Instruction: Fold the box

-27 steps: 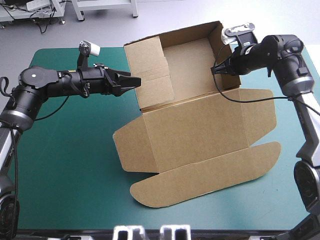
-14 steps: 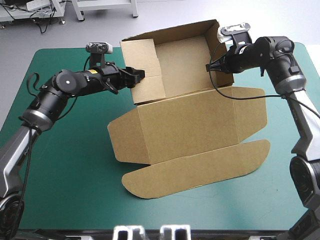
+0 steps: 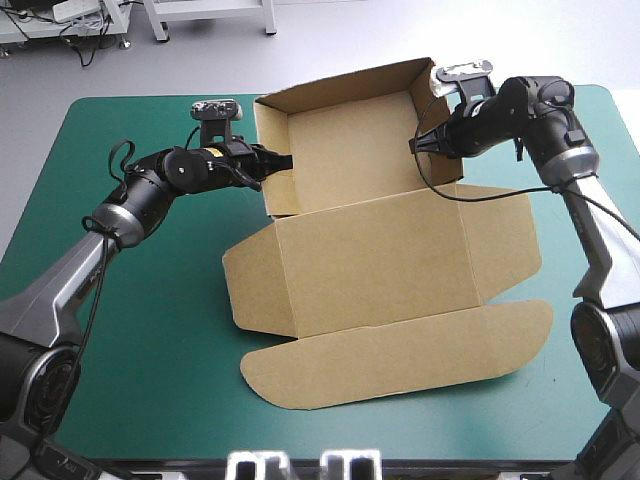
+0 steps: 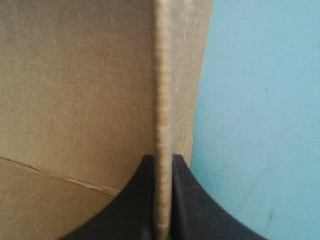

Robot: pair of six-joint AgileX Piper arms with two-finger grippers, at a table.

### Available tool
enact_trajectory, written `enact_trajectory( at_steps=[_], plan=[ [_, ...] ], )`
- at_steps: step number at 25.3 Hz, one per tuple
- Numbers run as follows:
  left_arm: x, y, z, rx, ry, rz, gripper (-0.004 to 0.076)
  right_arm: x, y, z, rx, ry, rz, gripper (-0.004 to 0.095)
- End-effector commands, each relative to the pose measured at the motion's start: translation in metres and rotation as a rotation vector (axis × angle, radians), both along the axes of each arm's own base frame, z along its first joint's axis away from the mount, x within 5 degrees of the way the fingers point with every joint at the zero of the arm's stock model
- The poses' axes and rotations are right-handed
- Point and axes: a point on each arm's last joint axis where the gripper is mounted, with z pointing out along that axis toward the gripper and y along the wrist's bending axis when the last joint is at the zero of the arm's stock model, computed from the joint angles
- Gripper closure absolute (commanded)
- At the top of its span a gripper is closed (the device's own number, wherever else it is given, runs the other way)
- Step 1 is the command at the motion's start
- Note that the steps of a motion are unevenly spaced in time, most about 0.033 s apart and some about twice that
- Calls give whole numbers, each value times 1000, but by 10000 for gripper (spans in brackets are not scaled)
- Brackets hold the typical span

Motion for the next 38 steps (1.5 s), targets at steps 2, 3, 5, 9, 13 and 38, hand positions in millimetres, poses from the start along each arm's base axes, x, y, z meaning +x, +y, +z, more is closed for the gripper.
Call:
enact_trajectory(
  at_steps=[2, 3, 5, 9, 13, 38],
  plan=[
    [-10, -12, 22, -45, -42, -50, 734, -6, 15, 5, 95, 61, 62, 928],
    [-9, -13, 20, -31, -39, -57, 734, -4, 14, -2, 78, 95, 59, 928],
    [-7, -15, 20, -13, -25, -76, 734, -2, 17, -17, 31, 165, 67, 928],
    [-4, -18, 21, 52, 56, -123, 734, 1, 16, -32, -32, 238, 48, 928],
    [-1, -25, 22, 151, 157, -186, 734, -1, 21, -33, -94, 229, 47, 928],
    [-4, -44, -37, 517, 498, -326, 732, -12, 28, -81, -136, 367, 20, 923]
  ],
)
